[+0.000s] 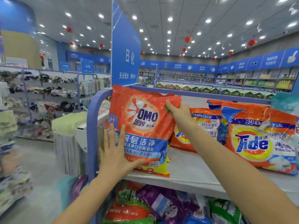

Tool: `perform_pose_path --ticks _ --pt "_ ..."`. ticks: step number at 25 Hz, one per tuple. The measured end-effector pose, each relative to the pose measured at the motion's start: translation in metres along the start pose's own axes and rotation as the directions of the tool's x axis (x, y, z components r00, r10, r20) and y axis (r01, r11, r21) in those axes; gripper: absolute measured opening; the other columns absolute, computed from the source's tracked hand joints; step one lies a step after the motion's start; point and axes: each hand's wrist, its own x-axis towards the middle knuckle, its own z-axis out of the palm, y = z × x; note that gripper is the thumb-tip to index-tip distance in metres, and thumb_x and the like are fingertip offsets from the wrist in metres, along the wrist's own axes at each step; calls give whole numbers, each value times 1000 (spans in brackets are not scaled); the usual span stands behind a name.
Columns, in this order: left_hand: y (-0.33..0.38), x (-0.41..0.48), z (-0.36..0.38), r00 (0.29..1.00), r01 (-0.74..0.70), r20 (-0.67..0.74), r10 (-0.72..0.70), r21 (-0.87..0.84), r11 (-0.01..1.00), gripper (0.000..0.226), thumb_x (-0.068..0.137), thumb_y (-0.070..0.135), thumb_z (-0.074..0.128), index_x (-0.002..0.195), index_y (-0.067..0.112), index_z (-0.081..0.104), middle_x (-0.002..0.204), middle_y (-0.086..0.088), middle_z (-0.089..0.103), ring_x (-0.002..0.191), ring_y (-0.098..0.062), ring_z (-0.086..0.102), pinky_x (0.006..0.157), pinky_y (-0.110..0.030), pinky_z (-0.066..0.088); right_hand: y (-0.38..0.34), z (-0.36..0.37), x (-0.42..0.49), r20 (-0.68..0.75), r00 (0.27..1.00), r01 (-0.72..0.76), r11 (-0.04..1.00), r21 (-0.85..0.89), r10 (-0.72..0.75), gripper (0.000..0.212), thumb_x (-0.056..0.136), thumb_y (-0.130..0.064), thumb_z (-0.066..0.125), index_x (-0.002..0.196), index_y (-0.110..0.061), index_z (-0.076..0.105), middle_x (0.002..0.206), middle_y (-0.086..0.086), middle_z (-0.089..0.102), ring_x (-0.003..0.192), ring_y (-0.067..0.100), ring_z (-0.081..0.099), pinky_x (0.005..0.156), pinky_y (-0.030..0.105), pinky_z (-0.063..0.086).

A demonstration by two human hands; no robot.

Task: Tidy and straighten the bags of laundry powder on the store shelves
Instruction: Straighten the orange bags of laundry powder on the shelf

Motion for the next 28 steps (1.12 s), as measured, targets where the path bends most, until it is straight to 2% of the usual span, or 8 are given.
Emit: perform_pose_path --ticks 6,10,12,14,17,23,26,28 --pt "7 -3 2 997 53 56 -55 35 998 122 40 96 18 132 36 -36 145 0 -42 135 -23 -33 115 -50 1 2 0 4 -2 1000 -22 999 39 22 17 89 -18 62 79 -4 61 73 6 61 62 18 60 63 33 52" --pt "2 -6 4 999 31 31 -32 35 999 124 39 101 9 136 35 -31 147 1 -38 134 -19 -33 115 -50 5 -4 -7 0 17 999 31 999 -13 -30 7 89 -19 62 83 -16 61 81 1 65 70 12 64 59 24 51" --pt "2 -7 5 1000 27 14 -27 23 999 124 41 100 14 138 35 -29 148 2 -35 135 -17 -31 114 -51 7 -6 -12 -3 46 998 42 999 -14 -41 10 90 -22 61 97 -14 61 91 2 66 79 14 64 64 25 52" --pt "4 -8 6 1000 28 -2 -28 9 1000 122 45 94 24 139 34 -26 148 3 -34 136 -16 -29 114 -51 6 -3 -22 -6 8 999 39 997 -65 -38 39 89 -28 62 123 -15 50 115 3 60 101 18 59 83 33 51" --pt "7 -9 8 999 11 -50 -10 18 1000 120 52 90 29 146 29 -14 153 -1 -25 142 -20 -20 114 -53 7 -2 -38 -26 24 979 201 952 -233 -201 50 89 -32 60 134 -19 40 131 -2 48 117 15 49 94 32 43" --pt "24 -26 15 964 -121 -238 120 12 993 85 77 65 41 145 17 24 155 -13 14 141 -30 15 112 -51 18 12 -54 -97 172 800 588 695 -414 -575 23 86 -18 60 109 -11 60 101 -7 60 96 8 56 86 23 45" --pt "42 -57 30 892 -305 -370 260 -69 950 48 83 37 51 123 11 46 135 -12 42 122 -29 41 103 -40 33 66 -61 -149 419 621 777 453 -437 -662 18 86 -17 57 102 -9 61 100 2 66 95 12 55 85 24 41" --pt "51 -90 50 848 -417 -385 363 -63 907 33 81 25 53 111 11 50 119 -8 48 108 -25 48 96 -32 35 123 -72 -182 628 512 857 296 -423 -585 14 85 -20 57 97 -15 58 94 0 66 86 14 54 78 24 41"
